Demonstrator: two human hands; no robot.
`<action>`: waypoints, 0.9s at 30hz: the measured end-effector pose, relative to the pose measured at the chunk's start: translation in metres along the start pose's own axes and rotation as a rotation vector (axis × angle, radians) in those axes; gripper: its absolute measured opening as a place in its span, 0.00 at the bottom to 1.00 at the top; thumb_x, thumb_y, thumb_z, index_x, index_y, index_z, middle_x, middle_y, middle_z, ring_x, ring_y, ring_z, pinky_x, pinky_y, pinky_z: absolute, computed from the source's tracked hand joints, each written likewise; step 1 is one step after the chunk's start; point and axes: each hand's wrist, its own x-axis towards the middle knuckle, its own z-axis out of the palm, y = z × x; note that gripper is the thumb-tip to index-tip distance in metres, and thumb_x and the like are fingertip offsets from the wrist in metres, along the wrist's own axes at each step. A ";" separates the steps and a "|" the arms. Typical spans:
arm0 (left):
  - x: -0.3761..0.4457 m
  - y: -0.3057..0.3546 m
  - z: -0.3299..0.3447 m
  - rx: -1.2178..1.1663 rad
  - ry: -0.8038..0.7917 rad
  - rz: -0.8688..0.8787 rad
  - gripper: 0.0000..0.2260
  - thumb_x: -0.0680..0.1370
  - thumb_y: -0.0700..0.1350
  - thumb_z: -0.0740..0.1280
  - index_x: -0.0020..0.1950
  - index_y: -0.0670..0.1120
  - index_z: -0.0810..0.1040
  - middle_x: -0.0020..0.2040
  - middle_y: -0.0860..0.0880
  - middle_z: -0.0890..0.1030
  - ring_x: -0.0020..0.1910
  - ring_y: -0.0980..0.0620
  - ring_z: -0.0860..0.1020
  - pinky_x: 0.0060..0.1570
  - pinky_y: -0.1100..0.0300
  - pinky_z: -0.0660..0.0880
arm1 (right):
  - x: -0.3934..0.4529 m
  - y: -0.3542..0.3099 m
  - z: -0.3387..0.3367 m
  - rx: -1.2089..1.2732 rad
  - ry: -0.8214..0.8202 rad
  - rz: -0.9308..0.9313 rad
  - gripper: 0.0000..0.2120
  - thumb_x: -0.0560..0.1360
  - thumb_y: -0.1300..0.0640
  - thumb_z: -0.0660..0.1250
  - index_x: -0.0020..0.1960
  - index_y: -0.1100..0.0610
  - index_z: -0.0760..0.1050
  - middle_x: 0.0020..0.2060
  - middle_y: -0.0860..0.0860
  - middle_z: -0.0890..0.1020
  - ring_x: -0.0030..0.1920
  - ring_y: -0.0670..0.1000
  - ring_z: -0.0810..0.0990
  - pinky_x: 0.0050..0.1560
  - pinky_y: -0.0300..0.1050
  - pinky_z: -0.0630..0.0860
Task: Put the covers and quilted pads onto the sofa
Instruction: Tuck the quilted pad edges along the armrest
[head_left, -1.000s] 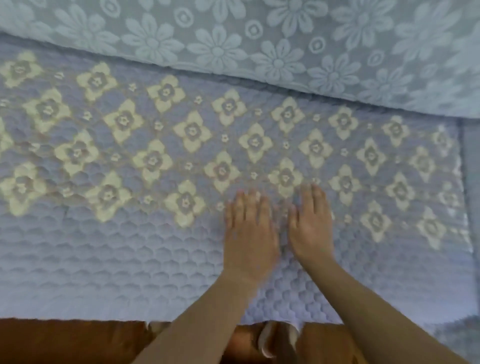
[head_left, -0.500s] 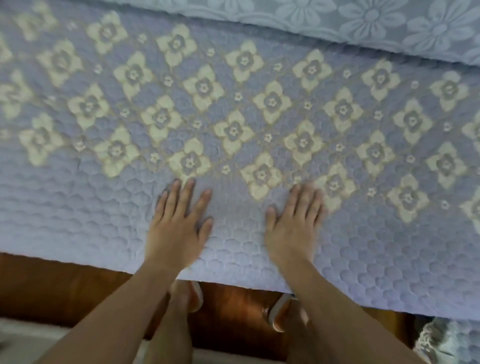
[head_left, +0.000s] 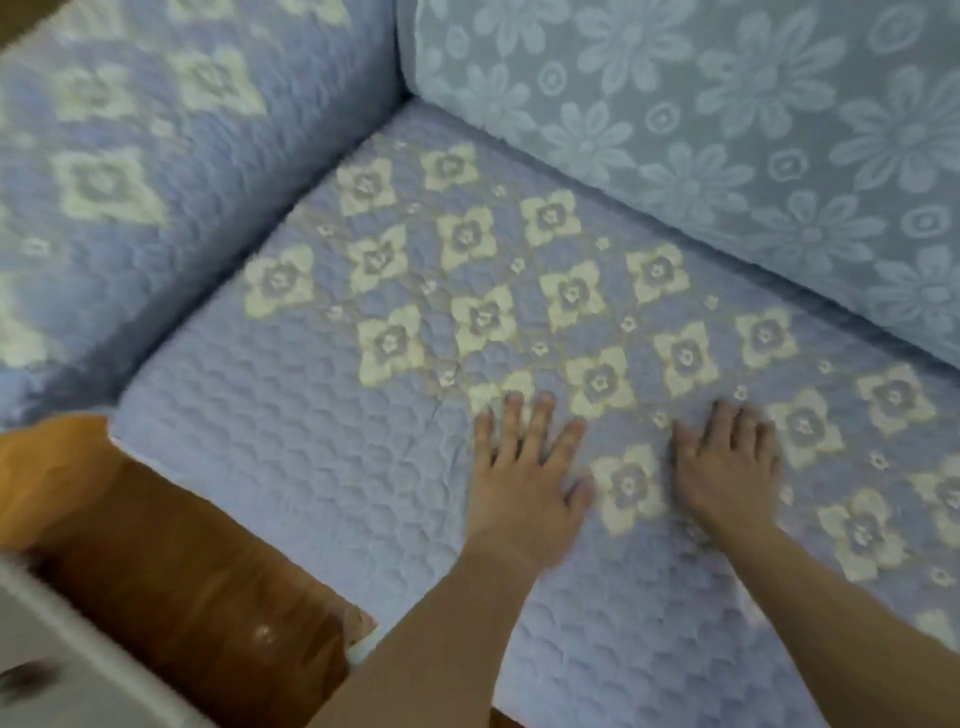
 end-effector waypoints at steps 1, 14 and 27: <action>0.005 -0.033 -0.005 -0.009 0.042 -0.068 0.28 0.82 0.65 0.41 0.81 0.61 0.40 0.81 0.51 0.34 0.78 0.45 0.28 0.76 0.39 0.34 | 0.000 -0.033 0.009 0.011 0.017 0.008 0.35 0.83 0.39 0.46 0.81 0.58 0.44 0.81 0.58 0.46 0.80 0.62 0.44 0.78 0.60 0.44; -0.002 -0.324 -0.059 -0.100 0.192 -0.630 0.30 0.82 0.65 0.36 0.82 0.55 0.38 0.83 0.48 0.40 0.81 0.48 0.37 0.78 0.40 0.39 | -0.035 -0.466 0.090 -0.387 -0.189 -0.843 0.34 0.80 0.35 0.42 0.81 0.47 0.39 0.80 0.46 0.35 0.78 0.60 0.31 0.76 0.62 0.33; 0.025 -0.327 -0.081 -0.083 0.292 -0.690 0.30 0.76 0.57 0.58 0.75 0.45 0.65 0.69 0.41 0.70 0.66 0.38 0.67 0.69 0.40 0.64 | 0.046 -0.468 0.058 -0.553 -0.066 -1.199 0.32 0.80 0.34 0.46 0.80 0.45 0.48 0.81 0.47 0.47 0.80 0.56 0.41 0.78 0.61 0.41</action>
